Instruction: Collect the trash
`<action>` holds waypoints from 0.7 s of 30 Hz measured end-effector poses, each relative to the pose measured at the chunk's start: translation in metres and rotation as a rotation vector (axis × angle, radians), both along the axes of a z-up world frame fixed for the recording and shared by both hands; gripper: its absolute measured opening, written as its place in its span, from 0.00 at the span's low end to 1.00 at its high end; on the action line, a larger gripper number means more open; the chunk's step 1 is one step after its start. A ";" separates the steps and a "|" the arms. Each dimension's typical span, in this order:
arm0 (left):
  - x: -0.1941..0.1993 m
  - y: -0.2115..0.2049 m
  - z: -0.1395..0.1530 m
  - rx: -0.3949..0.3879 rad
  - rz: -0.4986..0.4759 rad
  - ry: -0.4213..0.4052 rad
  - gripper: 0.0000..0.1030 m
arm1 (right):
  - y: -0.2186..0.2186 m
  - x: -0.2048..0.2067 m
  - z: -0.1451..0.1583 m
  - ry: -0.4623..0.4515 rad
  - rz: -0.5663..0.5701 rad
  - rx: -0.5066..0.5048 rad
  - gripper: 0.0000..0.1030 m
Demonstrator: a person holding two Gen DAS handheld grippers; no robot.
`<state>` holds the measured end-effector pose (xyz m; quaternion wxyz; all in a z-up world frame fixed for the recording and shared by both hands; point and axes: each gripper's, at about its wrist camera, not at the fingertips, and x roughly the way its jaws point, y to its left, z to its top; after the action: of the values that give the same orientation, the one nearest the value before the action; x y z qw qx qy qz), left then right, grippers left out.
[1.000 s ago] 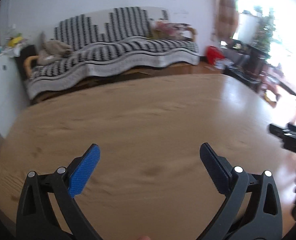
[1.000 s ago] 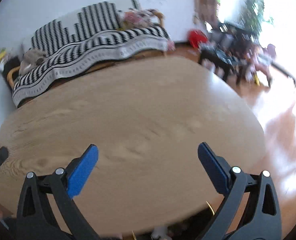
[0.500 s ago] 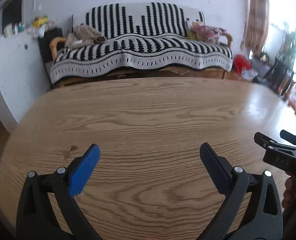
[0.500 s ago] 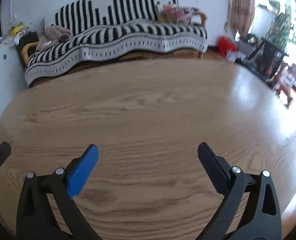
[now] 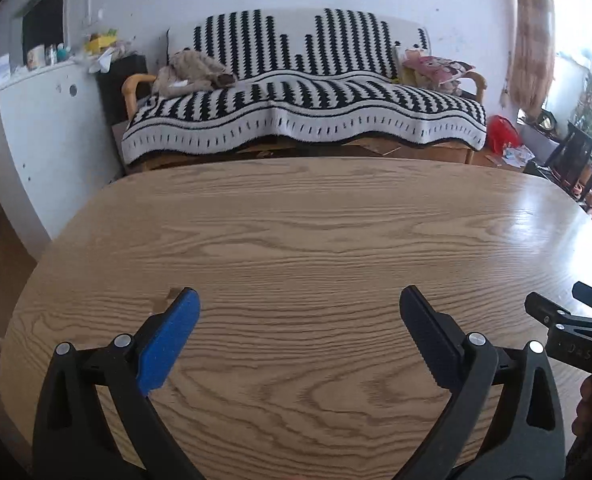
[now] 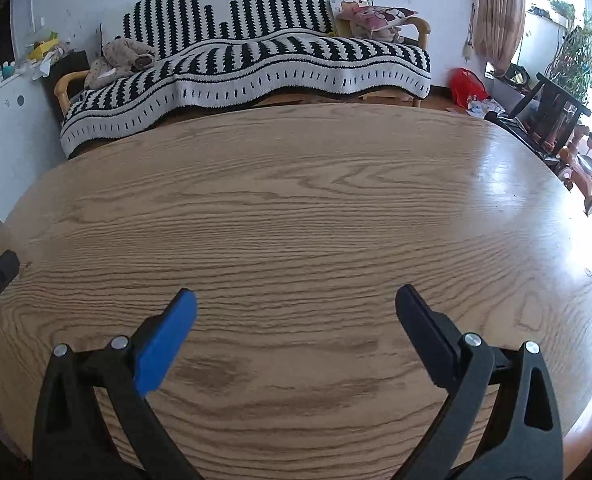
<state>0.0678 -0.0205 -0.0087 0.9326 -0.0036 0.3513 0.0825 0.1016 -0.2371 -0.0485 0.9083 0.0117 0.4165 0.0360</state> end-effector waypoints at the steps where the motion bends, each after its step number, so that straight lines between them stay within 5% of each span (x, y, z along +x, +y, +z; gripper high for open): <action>1: 0.001 -0.001 0.000 -0.005 -0.007 0.003 0.94 | -0.002 -0.001 0.000 0.001 -0.001 0.001 0.93; 21: 0.002 -0.021 0.000 0.042 -0.038 -0.024 0.94 | -0.017 -0.005 -0.003 0.028 -0.035 0.025 0.93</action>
<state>0.0700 -0.0419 -0.0085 0.9380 0.0218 0.3384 0.0718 0.0969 -0.2543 -0.0514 0.9027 0.0311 0.4285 0.0251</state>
